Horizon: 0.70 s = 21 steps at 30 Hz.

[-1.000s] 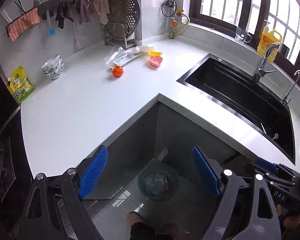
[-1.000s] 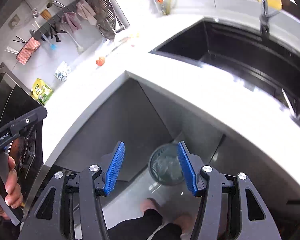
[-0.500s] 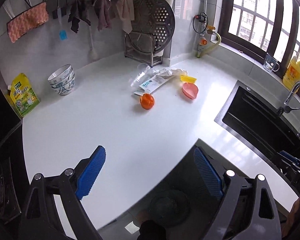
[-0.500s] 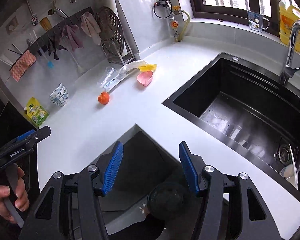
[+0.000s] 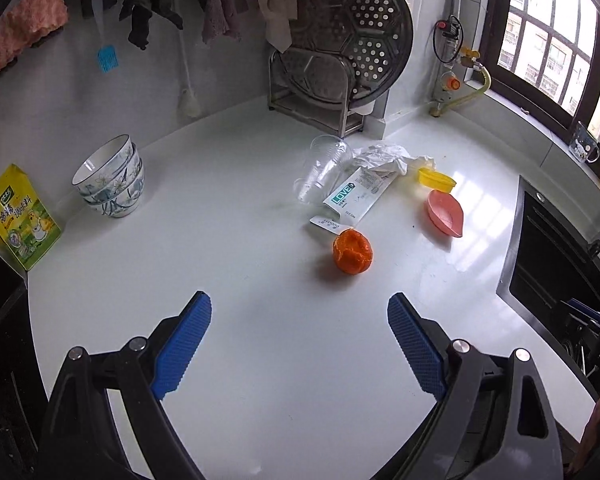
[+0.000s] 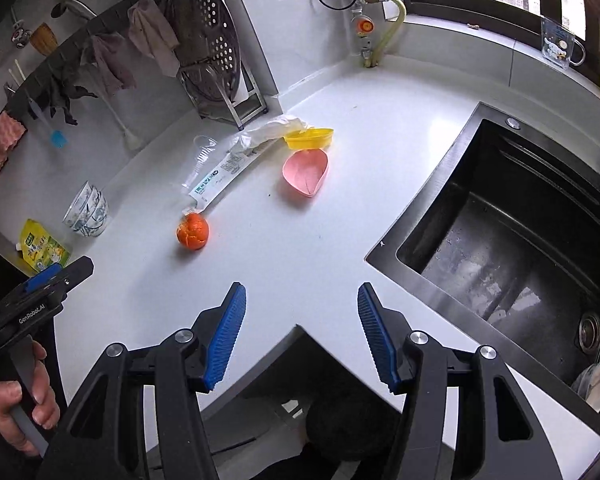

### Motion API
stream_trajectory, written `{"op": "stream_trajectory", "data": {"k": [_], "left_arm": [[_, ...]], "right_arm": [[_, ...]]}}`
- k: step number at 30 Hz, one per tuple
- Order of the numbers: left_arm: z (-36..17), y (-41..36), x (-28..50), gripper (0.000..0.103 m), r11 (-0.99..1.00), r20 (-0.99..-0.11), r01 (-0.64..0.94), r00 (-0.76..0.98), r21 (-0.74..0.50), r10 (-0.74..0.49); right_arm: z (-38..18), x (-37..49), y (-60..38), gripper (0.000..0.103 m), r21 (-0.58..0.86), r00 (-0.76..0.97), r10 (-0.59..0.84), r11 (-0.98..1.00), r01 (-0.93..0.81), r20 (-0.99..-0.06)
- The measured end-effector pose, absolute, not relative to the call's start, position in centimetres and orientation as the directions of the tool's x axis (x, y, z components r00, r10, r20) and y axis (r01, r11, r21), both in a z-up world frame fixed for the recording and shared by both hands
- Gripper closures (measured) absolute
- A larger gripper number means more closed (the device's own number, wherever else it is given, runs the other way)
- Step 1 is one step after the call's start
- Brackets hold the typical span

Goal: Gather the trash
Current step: 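Move both open tools up to the counter toward the orange peel and pink dish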

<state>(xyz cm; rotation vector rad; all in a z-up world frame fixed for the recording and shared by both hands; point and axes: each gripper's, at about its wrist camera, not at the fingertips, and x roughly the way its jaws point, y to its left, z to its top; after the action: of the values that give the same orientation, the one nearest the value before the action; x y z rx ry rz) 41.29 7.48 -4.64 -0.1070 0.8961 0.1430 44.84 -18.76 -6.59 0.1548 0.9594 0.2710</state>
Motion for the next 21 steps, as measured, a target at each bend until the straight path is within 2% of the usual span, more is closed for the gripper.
{"op": "stream_trajectory", "data": {"k": [11, 21], "left_arm": [[-5.2, 8.1, 43.6, 0.015, 0.958, -0.786, -0.277, 0.606, -0.069, 0.119], [-7.7, 6.5, 46.5, 0.015, 0.935, -0.820, -0.352, 0.548, -0.049, 0.163]], "right_arm": [[-7.8, 52.3, -17.7, 0.047, 0.211, 0.502, 0.295, 0.953, -0.218, -0.813], [-10.6, 58.1, -18.7, 0.047, 0.242, 0.454, 0.326, 0.942, -0.235, -0.829]]}}
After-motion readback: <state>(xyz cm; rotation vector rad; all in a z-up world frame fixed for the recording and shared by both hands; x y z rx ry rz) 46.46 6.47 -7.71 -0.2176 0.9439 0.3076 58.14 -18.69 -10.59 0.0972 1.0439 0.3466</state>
